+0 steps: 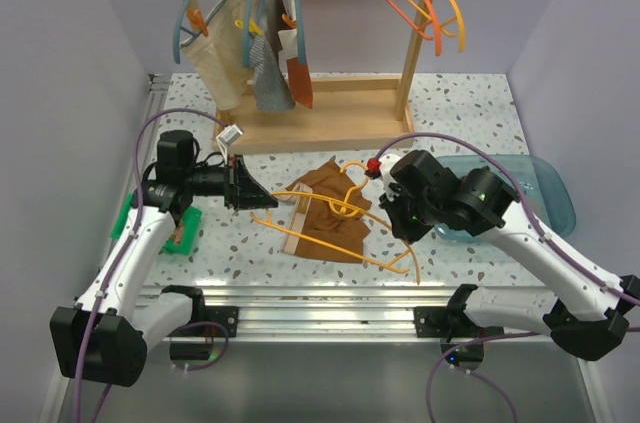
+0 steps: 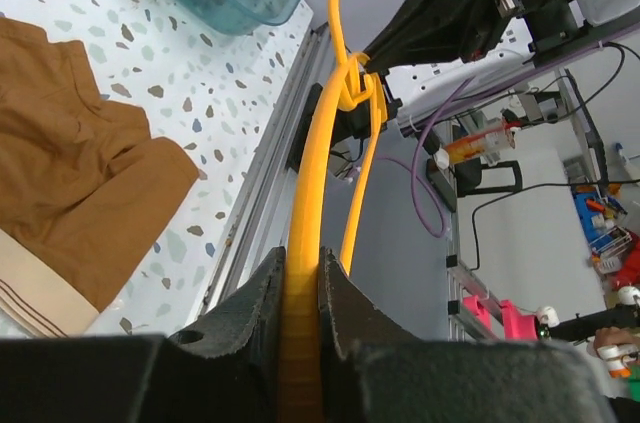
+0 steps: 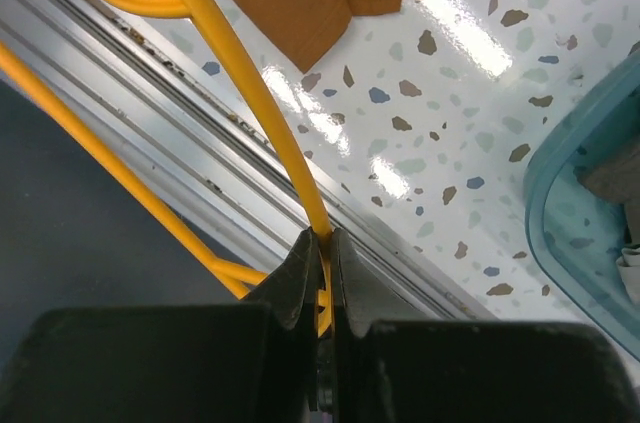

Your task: Remove the underwear clipped to the hanger

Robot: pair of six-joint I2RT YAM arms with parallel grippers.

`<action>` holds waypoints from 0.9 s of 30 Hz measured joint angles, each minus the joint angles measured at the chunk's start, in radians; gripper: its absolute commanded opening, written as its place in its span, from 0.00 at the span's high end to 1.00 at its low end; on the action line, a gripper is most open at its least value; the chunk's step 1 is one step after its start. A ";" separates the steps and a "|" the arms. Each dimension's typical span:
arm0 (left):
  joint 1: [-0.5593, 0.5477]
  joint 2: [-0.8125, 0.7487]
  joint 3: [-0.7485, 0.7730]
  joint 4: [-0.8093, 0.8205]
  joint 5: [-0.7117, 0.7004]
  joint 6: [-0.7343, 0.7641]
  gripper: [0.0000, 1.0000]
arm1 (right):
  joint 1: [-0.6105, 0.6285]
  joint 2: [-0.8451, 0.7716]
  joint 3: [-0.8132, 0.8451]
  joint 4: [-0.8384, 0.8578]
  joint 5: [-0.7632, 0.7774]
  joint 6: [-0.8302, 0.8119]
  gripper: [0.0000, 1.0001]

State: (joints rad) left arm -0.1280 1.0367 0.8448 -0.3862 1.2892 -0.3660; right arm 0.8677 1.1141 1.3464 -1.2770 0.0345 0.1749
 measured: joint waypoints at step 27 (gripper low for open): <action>-0.013 0.084 0.209 -0.018 0.130 0.047 1.00 | -0.416 -0.159 -0.124 0.210 -0.617 0.090 0.01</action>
State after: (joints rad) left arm -0.1406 1.1206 1.0534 -0.4038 1.4189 -0.3187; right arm 0.4519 0.9546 1.2224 -1.0668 -0.5827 0.2646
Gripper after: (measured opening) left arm 0.182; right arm 0.986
